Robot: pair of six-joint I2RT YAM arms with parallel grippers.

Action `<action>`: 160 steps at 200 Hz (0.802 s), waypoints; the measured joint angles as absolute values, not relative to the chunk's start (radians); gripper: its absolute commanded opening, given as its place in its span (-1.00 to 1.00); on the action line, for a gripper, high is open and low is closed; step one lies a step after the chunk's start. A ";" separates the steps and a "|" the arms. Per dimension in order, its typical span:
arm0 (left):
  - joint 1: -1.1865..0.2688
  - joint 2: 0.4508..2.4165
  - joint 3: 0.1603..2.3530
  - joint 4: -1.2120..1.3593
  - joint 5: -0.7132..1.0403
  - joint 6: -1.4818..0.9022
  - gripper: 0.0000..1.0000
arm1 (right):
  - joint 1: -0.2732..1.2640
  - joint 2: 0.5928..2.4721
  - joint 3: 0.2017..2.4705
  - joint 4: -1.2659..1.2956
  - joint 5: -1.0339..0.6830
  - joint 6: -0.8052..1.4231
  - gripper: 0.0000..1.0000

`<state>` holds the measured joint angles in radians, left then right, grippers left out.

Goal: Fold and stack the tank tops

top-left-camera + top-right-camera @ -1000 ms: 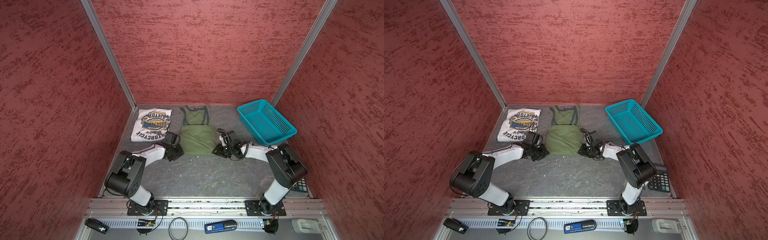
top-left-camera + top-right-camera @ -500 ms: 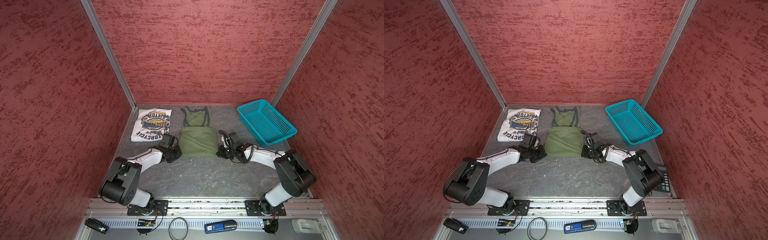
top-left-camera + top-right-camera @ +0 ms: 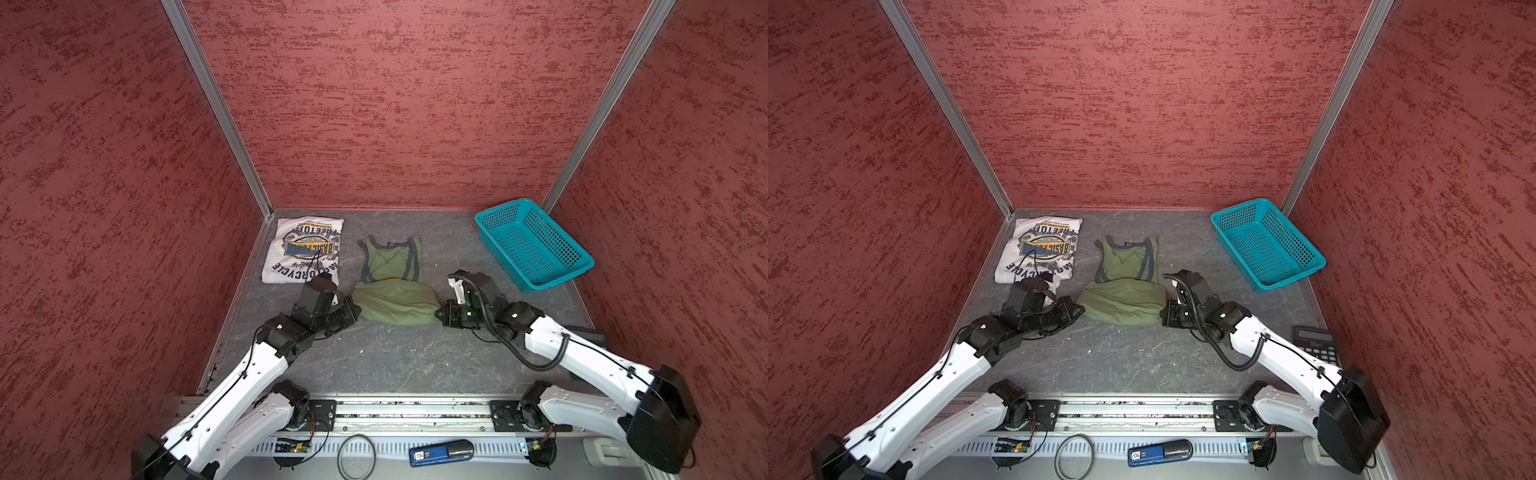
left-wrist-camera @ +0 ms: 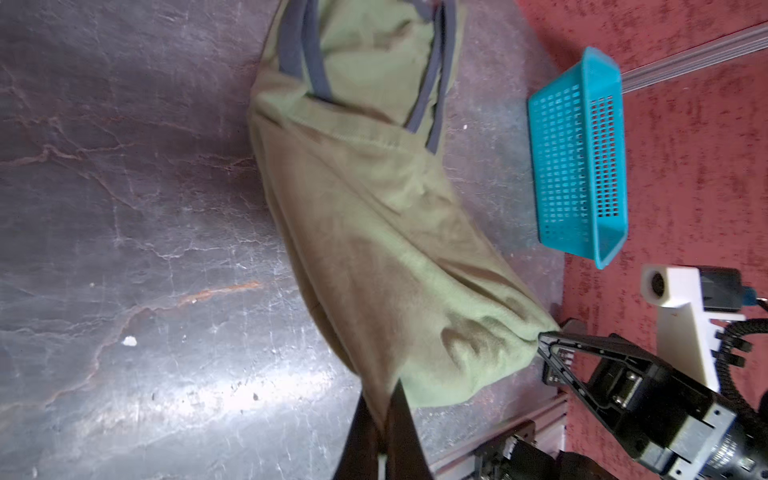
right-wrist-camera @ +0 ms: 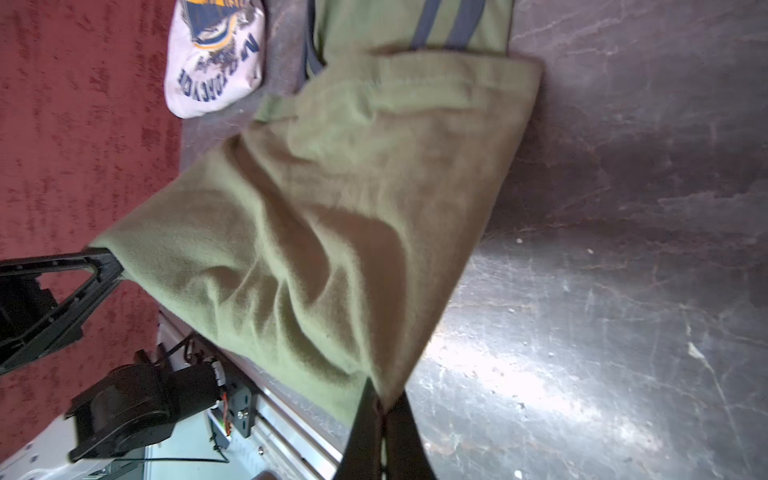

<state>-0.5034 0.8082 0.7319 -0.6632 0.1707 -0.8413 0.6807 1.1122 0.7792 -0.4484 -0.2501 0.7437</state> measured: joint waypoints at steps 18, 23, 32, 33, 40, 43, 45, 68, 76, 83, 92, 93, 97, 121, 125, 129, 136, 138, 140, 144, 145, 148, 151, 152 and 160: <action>-0.505 0.786 0.811 -0.727 0.163 -0.854 -1.00 | 0.684 1.097 0.845 -0.479 -0.258 0.759 -1.00; -0.504 0.786 0.836 -0.741 0.157 -0.857 -1.00 | 0.684 1.100 0.867 -0.485 -0.258 0.760 -1.00; -0.500 0.794 0.870 -0.751 0.154 -0.859 -1.00 | 0.684 1.111 0.910 -0.495 -0.258 0.762 -1.00; -0.498 0.795 0.876 -0.752 0.153 -0.859 -1.00 | 0.684 1.114 0.917 -0.495 -0.258 0.762 -1.00; -0.490 0.809 0.900 -0.756 0.152 -0.860 -1.00 | 0.683 1.132 0.955 -0.502 -0.258 0.761 -1.00; -0.483 0.818 0.911 -0.756 0.152 -0.860 -1.00 | 0.680 1.143 0.970 -0.505 -0.258 0.759 -1.00; -0.480 0.822 0.915 -0.756 0.153 -0.860 -1.00 | 0.678 1.150 0.981 -0.506 -0.258 0.759 -1.00; -0.413 0.910 0.966 -0.736 0.156 -0.861 -1.00 | 0.646 1.263 1.101 -0.496 -0.283 0.735 -1.00; -0.384 0.953 0.976 -0.726 0.159 -0.862 -1.00 | 0.626 1.305 1.133 -0.491 -0.297 0.725 -1.00; -0.360 0.994 0.983 -0.714 0.164 -0.863 -1.00 | 0.606 1.343 1.159 -0.483 -0.312 0.719 -1.00; -0.328 1.048 0.995 -0.701 0.171 -0.863 -1.00 | 0.574 1.396 1.192 -0.474 -0.336 0.708 -1.00; -0.324 1.056 0.998 -0.698 0.174 -0.863 -1.00 | 0.569 1.405 1.198 -0.472 -0.340 0.706 -1.00; -0.309 1.086 1.007 -0.694 0.176 -0.862 -1.00 | 0.556 1.429 1.211 -0.469 -0.350 0.702 -1.00; -0.245 1.254 1.084 -0.647 0.197 -0.851 -1.00 | 0.482 1.593 1.305 -0.439 -0.409 0.673 -1.00; -0.235 1.287 1.101 -0.635 0.203 -0.848 -1.00 | 0.471 1.620 1.320 -0.434 -0.420 0.670 -1.00; -0.228 1.316 1.116 -0.625 0.206 -0.847 -1.00 | 0.462 1.644 1.333 -0.430 -0.426 0.666 -1.00; -0.216 1.369 1.142 -0.606 0.215 -0.842 -1.00 | 0.446 1.688 1.357 -0.426 -0.442 0.659 -1.00; -0.212 1.385 1.151 -0.602 0.217 -0.840 -1.00 | 0.441 1.699 1.364 -0.425 -0.448 0.657 -1.00; -0.210 1.399 1.159 -0.598 0.221 -0.840 -1.00 | 0.437 1.710 1.371 -0.424 -0.451 0.656 -1.00; -0.203 1.432 1.174 -0.589 0.225 -0.838 -0.99 | 0.428 1.736 1.387 -0.423 -0.459 0.652 -1.00; -0.202 1.436 1.177 -0.587 0.226 -0.838 -0.99 | 0.427 1.740 1.390 -0.423 -0.461 0.652 -1.00; -0.199 1.457 1.188 -0.582 0.231 -0.837 -0.98 | 0.421 1.758 1.401 -0.421 -0.464 0.649 -1.00; -0.194 1.480 1.200 -0.576 0.234 -0.836 -0.97 | 0.416 1.775 1.412 -0.422 -0.471 0.646 -0.99; -0.193 1.490 1.206 -0.574 0.235 -0.836 -0.96 | 0.413 1.782 1.419 -0.422 -0.472 0.646 -1.00; -0.184 1.552 1.240 -0.561 0.243 -0.833 -0.92 | 0.399 1.831 1.454 -0.420 -0.482 0.641 -0.98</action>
<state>-0.1841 1.5520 1.2400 -0.5613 0.2428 -0.8330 0.3988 1.8305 1.4540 -0.4198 -0.4824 0.6411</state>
